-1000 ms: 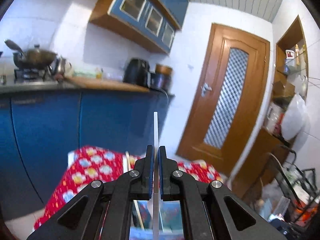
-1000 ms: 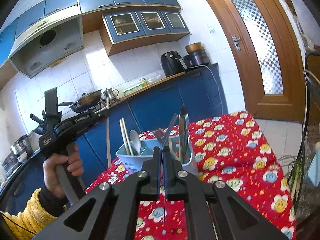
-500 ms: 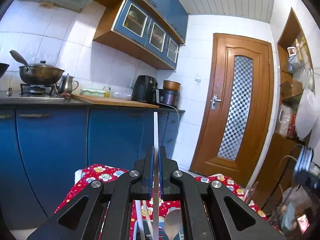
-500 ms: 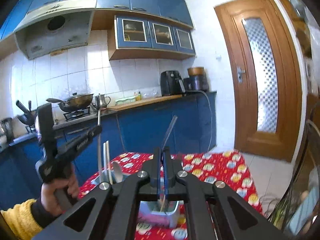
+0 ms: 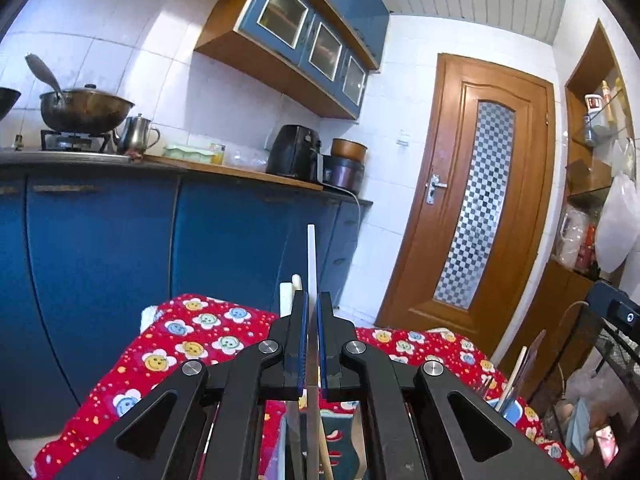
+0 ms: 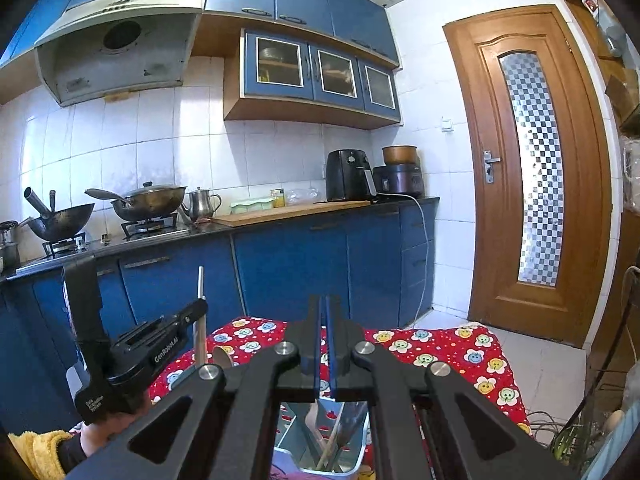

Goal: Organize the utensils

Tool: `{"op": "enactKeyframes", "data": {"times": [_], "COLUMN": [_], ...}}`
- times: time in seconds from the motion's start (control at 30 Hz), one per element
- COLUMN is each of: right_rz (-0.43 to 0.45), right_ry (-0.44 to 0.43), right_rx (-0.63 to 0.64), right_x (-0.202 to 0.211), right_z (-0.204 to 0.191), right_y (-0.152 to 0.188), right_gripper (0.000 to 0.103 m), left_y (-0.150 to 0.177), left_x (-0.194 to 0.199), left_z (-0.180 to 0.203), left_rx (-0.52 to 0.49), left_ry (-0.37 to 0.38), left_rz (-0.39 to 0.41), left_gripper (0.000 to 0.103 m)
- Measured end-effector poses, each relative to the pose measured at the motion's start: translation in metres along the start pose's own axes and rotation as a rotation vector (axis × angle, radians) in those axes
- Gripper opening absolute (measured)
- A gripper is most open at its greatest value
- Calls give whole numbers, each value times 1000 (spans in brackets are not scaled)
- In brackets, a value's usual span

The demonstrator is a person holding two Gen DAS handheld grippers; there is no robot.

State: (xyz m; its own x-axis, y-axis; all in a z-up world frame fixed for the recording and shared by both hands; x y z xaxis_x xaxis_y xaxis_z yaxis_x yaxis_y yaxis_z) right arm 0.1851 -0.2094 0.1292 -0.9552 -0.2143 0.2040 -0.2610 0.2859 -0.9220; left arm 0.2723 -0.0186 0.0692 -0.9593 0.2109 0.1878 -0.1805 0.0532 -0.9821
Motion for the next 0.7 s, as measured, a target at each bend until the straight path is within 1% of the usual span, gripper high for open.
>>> {"op": "enactKeyframes", "data": {"times": [0.07,0.17,0.23,0.4,0.53,0.6,0.7], "right_rz": [-27,-74,-97,-146,-187,-221,-279], "right_ry": [1,5,16,29,44,49,66], "right_rx": [-18,-70,-101,-150,-159,-167,-173], "right_x": [-3,-5,-4,2,4,4,4], "right_z": [5,18,26,42,48,52,56], "right_y": [4,13,18,27,35,41,54], "right_gripper": [3,4,4,4,8,11,13], "left_y": [0,1,1,0,-3,-4,-5], "left_x": [0,1,1,4,13,19,30], "left_z": [3,4,4,4,6,8,10], "left_rx": [-14,-4,2,17,7,-2,-19], "left_ry": [-2,13,22,43,52,67,82], "left_rz": [-3,-10,-22,-46,-65,-75,-92], "left_gripper": [4,5,13,17,20,20,20]}}
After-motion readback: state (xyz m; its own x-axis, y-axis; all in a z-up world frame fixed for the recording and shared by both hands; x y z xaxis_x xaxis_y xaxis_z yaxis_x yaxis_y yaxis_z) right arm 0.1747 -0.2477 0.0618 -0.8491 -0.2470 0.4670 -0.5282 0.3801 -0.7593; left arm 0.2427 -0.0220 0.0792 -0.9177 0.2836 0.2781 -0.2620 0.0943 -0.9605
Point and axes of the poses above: each gripper's, at about its wrist camera, not at the fingertips, and x roughly against the way its jaws point, z to its right, y to its underside, the point moved 7 cm from there along -x, roughly the way its jaws point, and after that the axes turned 14 degrees about -x, right-handed, at the moved point
